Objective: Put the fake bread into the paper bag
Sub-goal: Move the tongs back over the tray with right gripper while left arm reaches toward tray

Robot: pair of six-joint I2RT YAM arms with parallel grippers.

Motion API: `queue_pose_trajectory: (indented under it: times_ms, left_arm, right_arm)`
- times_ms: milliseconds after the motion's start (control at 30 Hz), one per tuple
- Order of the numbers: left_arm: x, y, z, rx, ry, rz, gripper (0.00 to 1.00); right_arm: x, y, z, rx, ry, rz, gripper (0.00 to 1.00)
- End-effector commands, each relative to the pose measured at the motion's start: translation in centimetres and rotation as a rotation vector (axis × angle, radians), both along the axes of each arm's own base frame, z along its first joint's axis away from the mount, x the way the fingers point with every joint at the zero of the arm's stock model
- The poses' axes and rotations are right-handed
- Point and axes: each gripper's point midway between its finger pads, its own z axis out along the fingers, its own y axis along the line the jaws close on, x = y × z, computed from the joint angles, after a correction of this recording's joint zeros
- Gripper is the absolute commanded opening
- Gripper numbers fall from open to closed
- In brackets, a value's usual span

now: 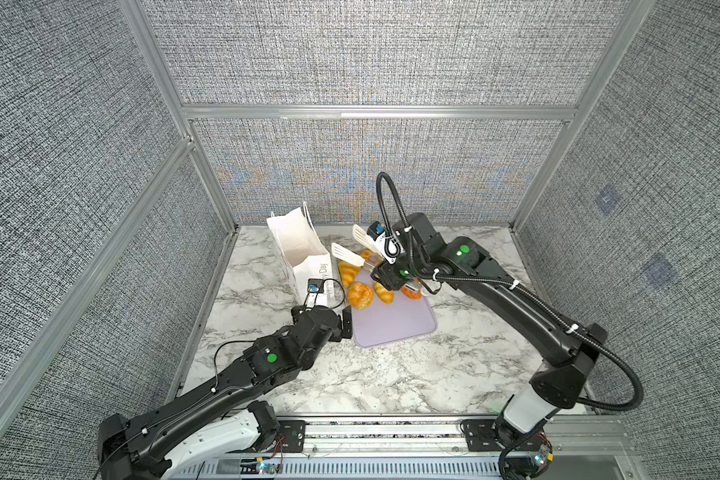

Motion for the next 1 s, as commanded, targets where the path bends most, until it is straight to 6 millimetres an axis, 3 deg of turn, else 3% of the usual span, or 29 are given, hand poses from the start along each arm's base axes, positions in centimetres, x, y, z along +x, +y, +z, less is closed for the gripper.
queue_pose_trajectory:
  times_ms: [0,167,333,533,733,967]
  left_arm:
    - [0.3,-0.8,-0.2,-0.066,-0.018,0.046,0.99]
    - [0.0,-2.0,-2.3,-0.098,0.012,0.044,0.99]
    - [-0.2,-1.9,-3.7,-0.116,0.037,0.067,0.99]
    - [-0.4,-1.2,-4.9,-0.129,0.058,0.093,0.99]
    - [-0.5,-0.9,-5.2,-0.109,0.069,0.109,0.99]
    - [-0.3,-0.9,-4.9,-0.097,0.061,0.109,0.99]
  right_arm:
    - [0.5,-2.4,-1.0,-0.017,-0.005,-0.098,0.59]
    - [0.1,-6.2,-5.4,-0.063,0.078,-0.205,0.59]
    - [-0.9,-9.3,-11.3,-0.14,0.213,-0.287,0.59]
    - [-1.5,-10.7,-15.8,-0.216,0.323,-0.32,0.59]
    - [-1.7,-10.5,-18.4,-0.267,0.398,-0.308,0.57]
    - [-1.2,-10.5,-19.6,-0.307,0.418,-0.324,0.54]
